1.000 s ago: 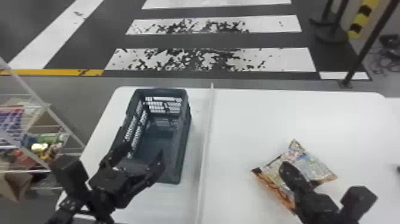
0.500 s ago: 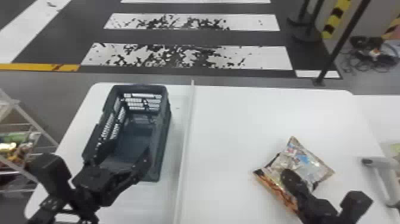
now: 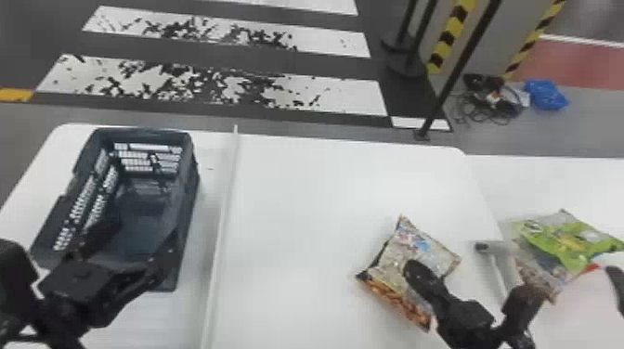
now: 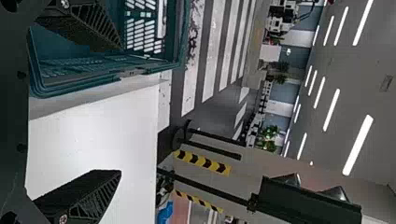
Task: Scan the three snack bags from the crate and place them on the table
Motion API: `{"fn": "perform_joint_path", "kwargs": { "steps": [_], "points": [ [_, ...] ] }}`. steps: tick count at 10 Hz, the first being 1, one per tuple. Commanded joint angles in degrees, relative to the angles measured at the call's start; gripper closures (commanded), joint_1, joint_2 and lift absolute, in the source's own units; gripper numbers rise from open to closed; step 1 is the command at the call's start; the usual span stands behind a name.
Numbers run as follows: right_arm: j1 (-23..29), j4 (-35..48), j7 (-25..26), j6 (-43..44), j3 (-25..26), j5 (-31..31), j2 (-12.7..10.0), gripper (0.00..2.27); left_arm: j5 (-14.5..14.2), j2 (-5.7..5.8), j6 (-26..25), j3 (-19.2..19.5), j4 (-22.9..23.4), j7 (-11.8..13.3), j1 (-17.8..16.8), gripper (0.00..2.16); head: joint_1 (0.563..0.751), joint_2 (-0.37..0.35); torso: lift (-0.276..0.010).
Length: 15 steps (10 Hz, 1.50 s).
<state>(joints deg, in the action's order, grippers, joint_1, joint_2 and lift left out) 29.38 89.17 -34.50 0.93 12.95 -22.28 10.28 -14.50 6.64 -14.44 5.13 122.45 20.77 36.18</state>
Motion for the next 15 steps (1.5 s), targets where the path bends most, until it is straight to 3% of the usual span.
{"fn": "perform_joint_path", "kwargs": {
  "steps": [1, 5, 8, 12, 15],
  "points": [
    [3.40, 7.15, 0.14, -1.42, -1.88, -1.28, -2.10, 1.86, 0.18, 0.04, 0.07, -0.73, -1.17, -0.12, -1.12, 0.07, 0.695, -0.159, -0.036],
    [-4.51, -0.76, 6.91, 0.69, -11.46, 3.29, -8.96, 1.86, 0.09, 0.57, 0.07, -1.00, -1.87, 0.06, -2.35, 0.07, 0.695, -0.006, -0.036],
    [-8.11, -8.75, 13.50, 5.26, -12.25, 3.99, -8.96, 1.86, -0.79, 1.45, 2.18, -0.12, -3.01, 0.67, -2.00, 0.07, 0.695, 0.029, -0.036],
    [-4.16, -8.84, 15.87, 5.09, -9.79, 4.35, -8.87, 1.86, -1.85, 1.45, 3.41, -0.29, -4.15, 1.29, -2.79, 0.07, 0.695, 0.007, -0.036],
    [0.59, -4.36, 15.78, 5.09, -7.24, 3.64, -8.61, 1.86, -1.93, 1.27, 3.93, -1.35, -4.24, 1.55, -2.70, 0.07, 0.695, -0.047, -0.036]
  ]
}}
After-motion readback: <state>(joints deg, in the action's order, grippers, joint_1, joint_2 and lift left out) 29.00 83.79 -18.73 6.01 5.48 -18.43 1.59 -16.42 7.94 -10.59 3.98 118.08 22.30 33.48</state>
